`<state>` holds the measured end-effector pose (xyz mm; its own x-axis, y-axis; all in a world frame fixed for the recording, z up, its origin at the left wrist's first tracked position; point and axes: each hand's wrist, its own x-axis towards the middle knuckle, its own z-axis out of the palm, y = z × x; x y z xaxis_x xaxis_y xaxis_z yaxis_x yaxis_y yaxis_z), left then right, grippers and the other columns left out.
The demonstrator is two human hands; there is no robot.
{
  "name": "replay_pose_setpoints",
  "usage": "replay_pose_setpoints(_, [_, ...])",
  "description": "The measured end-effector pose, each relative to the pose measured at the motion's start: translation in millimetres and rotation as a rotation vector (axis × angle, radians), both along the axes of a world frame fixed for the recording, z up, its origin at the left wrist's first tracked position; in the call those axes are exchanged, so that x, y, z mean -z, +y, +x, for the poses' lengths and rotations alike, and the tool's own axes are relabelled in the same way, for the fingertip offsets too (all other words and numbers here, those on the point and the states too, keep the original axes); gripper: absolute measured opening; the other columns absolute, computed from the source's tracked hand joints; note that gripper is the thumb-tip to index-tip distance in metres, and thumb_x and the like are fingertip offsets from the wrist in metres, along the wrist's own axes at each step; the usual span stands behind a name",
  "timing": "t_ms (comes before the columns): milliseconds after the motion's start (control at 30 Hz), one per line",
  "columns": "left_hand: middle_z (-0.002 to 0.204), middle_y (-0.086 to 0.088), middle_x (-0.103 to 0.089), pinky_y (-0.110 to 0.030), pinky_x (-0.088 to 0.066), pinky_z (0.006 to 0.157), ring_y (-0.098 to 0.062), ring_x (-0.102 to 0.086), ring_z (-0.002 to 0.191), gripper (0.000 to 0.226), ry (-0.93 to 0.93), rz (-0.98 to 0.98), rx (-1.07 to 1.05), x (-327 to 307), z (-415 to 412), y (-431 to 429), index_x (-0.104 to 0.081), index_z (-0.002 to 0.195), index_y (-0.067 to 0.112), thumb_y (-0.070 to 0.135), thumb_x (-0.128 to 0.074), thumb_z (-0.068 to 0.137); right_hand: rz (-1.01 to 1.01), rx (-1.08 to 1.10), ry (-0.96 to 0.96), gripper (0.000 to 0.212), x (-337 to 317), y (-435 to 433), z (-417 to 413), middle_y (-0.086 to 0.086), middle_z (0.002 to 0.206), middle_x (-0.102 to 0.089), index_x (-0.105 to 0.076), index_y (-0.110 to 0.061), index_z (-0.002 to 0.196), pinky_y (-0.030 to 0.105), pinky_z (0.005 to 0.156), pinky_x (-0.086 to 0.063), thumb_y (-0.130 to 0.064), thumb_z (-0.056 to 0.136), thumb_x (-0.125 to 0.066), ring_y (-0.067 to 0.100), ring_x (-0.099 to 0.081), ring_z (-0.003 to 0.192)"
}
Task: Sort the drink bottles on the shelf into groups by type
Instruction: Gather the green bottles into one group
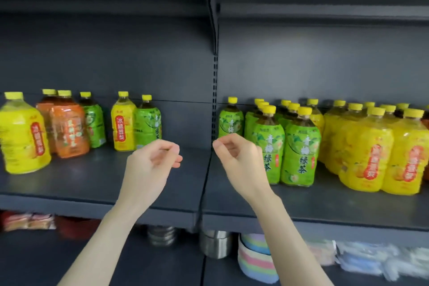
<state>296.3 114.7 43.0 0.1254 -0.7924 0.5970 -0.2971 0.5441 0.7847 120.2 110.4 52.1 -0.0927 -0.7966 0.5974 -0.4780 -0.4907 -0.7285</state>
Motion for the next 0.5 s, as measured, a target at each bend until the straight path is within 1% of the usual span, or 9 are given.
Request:
replay_pose_setpoints(133, [0.075, 0.002, -0.072, -0.006, -0.045, 0.066, -0.007, -0.069, 0.068, 0.011, -0.025, -0.03, -0.009, -7, 47, -42, -0.067, 0.084, 0.014, 0.016, -0.059, 0.091, -0.055, -0.011, -0.03, 0.011, -6, -41, 44, -0.014, 0.073, -0.065, -0.067, -0.018, 0.088, 0.007, 0.066, -0.043, -0.024, 0.093, -0.06, 0.003, -0.062, 0.075])
replay_pose_setpoints(233, [0.073, 0.001, -0.071, -0.01, -0.048, 0.067, -0.008, -0.068, 0.067, 0.013, -0.03, -0.021, -0.031, 4, 85, -75, -0.067, 0.08, 0.016, 0.012, -0.059, 0.091, -0.028, -0.045, -0.061, 0.009, 2, -80, 83, -0.012, 0.073, -0.066, -0.066, -0.02, 0.087, 0.006, 0.065, -0.043, -0.024, 0.093, -0.059, 0.007, -0.065, 0.078])
replay_pose_setpoints(367, [0.071, 0.002, -0.071, -0.017, -0.051, 0.069, -0.007, -0.068, 0.067, 0.011, -0.079, 0.005, -0.075, 12, 141, -119, -0.068, 0.082, 0.014, 0.01, -0.06, 0.09, 0.017, -0.077, -0.055, 0.011, 4, -132, 138, -0.01, 0.075, -0.068, -0.064, -0.025, 0.082, 0.009, 0.066, -0.044, -0.024, 0.093, -0.059, 0.01, -0.067, 0.082])
replay_pose_setpoints(433, [0.074, 0.001, -0.071, -0.018, -0.052, 0.069, -0.009, -0.068, 0.069, 0.01, -0.062, -0.027, -0.107, 5, 167, -140, -0.068, 0.084, 0.014, 0.01, -0.06, 0.09, 0.029, -0.077, -0.03, 0.011, -2, -156, 163, -0.006, 0.079, -0.069, -0.067, -0.019, 0.087, 0.011, 0.068, -0.046, -0.024, 0.093, -0.059, 0.012, -0.067, 0.082])
replay_pose_setpoints(500, [0.078, 0.003, -0.071, -0.014, -0.051, 0.068, -0.006, -0.067, 0.071, 0.014, -0.068, -0.046, -0.118, -2, 191, -160, -0.066, 0.083, 0.022, 0.012, -0.059, 0.09, 0.038, -0.065, 0.0, 0.017, -9, -179, 186, -0.001, 0.086, -0.071, -0.07, -0.012, 0.094, 0.022, 0.075, -0.05, -0.025, 0.092, -0.059, 0.014, -0.066, 0.084])
